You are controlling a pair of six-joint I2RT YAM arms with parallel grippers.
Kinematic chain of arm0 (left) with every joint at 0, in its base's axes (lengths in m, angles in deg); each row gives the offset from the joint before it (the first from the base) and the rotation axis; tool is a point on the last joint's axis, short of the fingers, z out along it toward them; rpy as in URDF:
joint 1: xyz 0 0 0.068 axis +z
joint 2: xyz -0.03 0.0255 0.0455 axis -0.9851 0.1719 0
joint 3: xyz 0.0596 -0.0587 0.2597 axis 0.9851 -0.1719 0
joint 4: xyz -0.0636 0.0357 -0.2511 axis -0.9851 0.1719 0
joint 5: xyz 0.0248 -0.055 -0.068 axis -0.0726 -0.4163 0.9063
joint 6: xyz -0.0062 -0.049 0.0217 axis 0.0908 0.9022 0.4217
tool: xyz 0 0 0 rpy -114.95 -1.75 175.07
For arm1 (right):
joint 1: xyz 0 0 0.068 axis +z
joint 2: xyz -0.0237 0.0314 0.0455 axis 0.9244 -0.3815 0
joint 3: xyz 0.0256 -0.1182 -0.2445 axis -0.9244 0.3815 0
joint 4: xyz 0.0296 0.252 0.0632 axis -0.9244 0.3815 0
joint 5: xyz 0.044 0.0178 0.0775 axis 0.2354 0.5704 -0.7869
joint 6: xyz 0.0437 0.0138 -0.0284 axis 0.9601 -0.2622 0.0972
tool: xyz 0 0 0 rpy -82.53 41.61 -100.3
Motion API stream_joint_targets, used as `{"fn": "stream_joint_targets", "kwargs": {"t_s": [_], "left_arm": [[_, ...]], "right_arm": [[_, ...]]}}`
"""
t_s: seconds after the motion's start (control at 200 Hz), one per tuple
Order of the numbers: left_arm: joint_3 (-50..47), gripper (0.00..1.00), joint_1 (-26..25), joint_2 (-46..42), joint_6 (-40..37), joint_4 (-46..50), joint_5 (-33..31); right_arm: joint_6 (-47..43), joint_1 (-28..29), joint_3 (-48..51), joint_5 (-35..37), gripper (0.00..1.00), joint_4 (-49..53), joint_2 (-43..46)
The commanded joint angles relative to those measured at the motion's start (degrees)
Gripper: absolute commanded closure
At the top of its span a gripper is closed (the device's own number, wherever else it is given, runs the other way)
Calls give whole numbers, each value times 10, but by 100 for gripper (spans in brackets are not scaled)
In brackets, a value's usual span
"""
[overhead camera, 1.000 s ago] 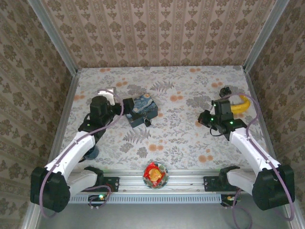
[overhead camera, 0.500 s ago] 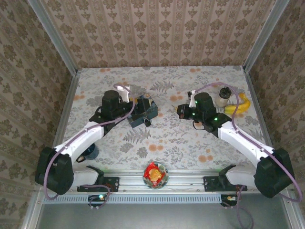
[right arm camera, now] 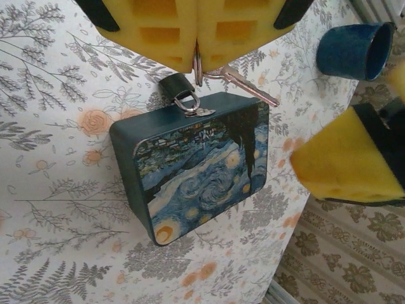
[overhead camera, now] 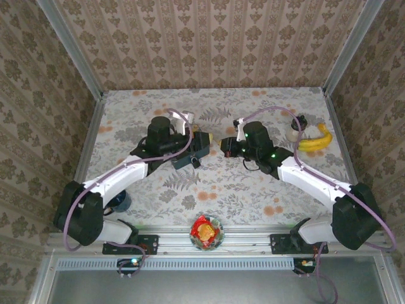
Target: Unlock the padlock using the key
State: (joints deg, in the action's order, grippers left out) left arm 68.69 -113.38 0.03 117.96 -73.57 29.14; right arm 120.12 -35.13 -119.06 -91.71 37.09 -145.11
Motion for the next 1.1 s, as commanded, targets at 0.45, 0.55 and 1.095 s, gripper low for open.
{"fn": "stream_joint_targets", "kwargs": {"t_s": [0.45, 0.55, 1.095], "left_arm": [[9, 66, -9, 24, -23, -6, 14], [9, 72, -9, 25, -25, -6, 13], [9, 92, -8, 37, -29, -10, 15]], "right_arm": [[-7, 24, -36, 5, 100, -22, -20], [-7, 24, -36, 5, 100, -22, -20], [-6, 24, -33, 6, 100, -28, -20]]}}
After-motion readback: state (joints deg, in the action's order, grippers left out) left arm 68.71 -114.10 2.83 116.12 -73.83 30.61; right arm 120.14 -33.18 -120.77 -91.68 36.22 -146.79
